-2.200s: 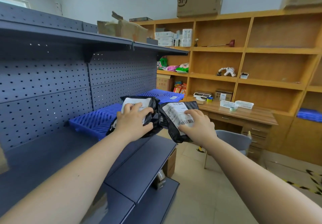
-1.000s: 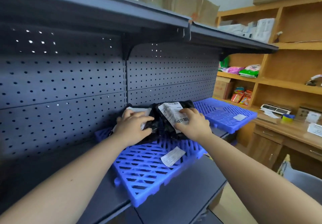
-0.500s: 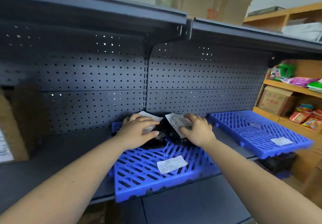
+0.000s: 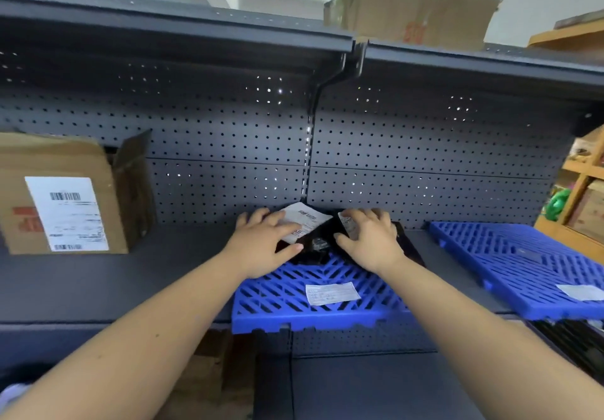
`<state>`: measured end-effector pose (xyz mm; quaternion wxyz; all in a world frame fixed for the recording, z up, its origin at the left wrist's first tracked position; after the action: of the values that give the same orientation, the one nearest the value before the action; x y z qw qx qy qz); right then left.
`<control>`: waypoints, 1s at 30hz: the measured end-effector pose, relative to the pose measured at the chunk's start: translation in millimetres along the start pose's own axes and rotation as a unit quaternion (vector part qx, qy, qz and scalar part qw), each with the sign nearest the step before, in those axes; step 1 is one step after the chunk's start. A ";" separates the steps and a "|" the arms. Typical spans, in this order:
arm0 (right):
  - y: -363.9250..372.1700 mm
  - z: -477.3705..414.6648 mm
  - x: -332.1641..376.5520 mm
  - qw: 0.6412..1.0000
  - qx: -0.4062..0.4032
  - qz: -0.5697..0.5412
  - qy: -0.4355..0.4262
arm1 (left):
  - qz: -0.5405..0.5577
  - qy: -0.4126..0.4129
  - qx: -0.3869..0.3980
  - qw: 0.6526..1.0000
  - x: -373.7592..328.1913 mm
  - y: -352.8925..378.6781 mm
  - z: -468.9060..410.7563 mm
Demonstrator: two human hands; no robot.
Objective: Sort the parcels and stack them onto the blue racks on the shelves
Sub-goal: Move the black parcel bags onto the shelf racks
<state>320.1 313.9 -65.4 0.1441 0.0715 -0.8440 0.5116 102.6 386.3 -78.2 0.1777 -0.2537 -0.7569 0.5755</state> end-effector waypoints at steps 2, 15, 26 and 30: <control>1.2 2.1 11.5 0.999 -0.006 -0.020 -0.032 | -0.052 -0.011 -0.001 0.999 5.4 -0.9 10.1; 40.4 -5.0 129.0 0.971 0.036 -0.064 -0.226 | -0.204 -0.156 -0.056 0.965 88.8 -43.0 95.7; 85.2 6.1 257.6 0.942 0.107 -0.061 -0.313 | -0.190 -0.302 -0.074 0.931 183.1 -77.3 197.2; 103.7 17.4 314.5 0.919 0.119 -0.039 -0.374 | -0.110 -0.346 -0.110 0.925 212.3 -82.3 241.2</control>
<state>-8.9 355.2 -60.9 -0.1715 0.3067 -0.7659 0.5385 -219.0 305.7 -70.1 -0.0623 0.0286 -0.8531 0.5173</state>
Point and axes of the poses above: each hand's wrist, its own z-axis away from the middle knuckle, its own y-axis out of the palm, x = y × z, the point moved 1 cm from there along -z, towards the middle knuckle, and after that the axes turned 4 degrees about -y, right-handed, at the moved point
